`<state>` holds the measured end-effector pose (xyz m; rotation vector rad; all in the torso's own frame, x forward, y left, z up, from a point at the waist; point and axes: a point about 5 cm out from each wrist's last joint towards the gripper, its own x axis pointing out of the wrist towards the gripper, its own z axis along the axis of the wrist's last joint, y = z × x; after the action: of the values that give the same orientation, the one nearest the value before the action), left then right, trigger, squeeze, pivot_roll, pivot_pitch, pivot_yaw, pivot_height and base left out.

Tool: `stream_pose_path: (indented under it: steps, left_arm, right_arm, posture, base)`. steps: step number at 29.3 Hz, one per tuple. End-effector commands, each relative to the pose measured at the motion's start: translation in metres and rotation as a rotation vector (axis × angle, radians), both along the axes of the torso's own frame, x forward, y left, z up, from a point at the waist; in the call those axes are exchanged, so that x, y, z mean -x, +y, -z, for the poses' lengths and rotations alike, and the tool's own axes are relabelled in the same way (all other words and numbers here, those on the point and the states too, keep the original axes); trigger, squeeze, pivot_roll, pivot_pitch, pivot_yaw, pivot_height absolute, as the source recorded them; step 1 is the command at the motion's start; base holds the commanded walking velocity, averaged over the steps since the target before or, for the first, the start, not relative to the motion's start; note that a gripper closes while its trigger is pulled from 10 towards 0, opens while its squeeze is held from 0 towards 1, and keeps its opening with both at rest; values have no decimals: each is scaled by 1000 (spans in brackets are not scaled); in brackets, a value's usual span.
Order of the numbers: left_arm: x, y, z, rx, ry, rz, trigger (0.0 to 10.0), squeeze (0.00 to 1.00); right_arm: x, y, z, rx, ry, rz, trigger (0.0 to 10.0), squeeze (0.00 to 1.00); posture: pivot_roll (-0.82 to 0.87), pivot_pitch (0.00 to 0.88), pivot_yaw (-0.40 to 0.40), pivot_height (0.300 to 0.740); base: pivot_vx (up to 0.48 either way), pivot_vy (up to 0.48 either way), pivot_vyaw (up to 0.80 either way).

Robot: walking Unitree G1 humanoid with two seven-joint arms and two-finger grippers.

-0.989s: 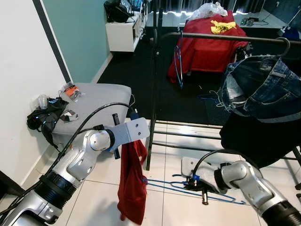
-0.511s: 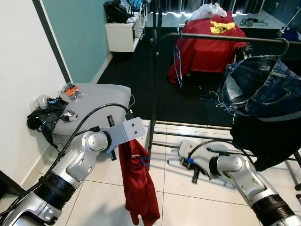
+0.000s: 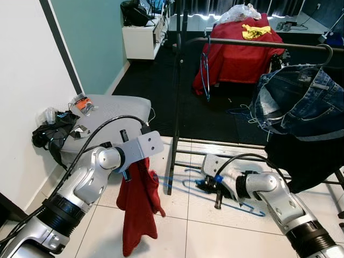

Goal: Hang hanger

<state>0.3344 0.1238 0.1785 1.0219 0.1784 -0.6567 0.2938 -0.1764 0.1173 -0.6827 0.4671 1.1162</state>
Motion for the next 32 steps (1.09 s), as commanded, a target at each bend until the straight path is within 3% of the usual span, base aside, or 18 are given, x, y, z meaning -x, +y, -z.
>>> stream_pose_path:
  steps: [1, 2, 3, 6, 13, 21, 24, 27, 32]
  left_arm:
    - [-3, 3, -2, -18, -9, -16, 10000, 0]
    - [-3, 3, -2, -18, -9, -16, 10000, 0]
    - [-4, 4, -4, -18, -14, -20, 10000, 0]
    - [-4, 4, -4, -17, -16, -20, 10000, 0]
    - [-3, 1, -6, -13, -12, -6, 10000, 0]
    - [-1, -1, -7, -14, -8, 5, 10000, 0]
    - [-1, -2, -7, -15, -7, 9, 10000, 0]
    - [0, -3, -7, -15, -6, 13, 10000, 0]
    - [-1, -12, -9, -6, -9, 39, 10000, 0]
  right_arm:
    - [0, 0, 2, 44, -3, -14, 10000, 0]
    - [0, 0, 2, 44, -3, -14, 10000, 0]
    - [5, -6, 4, 123, 37, -51, 10000, 0]
    - [3, -7, 3, 136, 7, -43, 10000, 0]
    - [-14, 2, -11, 45, -106, 38, 10000, 0]
    - [-27, 1, -19, 11, -139, 154, 10000, 0]
    - [-29, 1, -22, -25, -113, 185, 10000, 0]
    - [-23, 7, -23, -68, -37, 137, 10000, 0]
    - [-15, 13, -10, -27, 48, 56, 10000, 0]
  posture:
    - [-1, 42, 27, 740]
    - [-1, 42, 27, 740]
    - [-1, 43, 28, 740]
    - [0, 45, 26, 740]
    - [-1, 49, 30, 740]
    - [1, 50, 28, 740]
    - [0, 51, 29, 740]
    - [-2, 53, 32, 740]
    - [-6, 56, 33, 740]
  base:
    - [0, 0, 0]
    - [0, 0, 0]
    - [0, 0, 0]
    - [0, 0, 0]
    - [0, 0, 0]
    - [0, 0, 0]
    - [0, 0, 0]
    - [0, 0, 0]
    - [0, 0, 0]
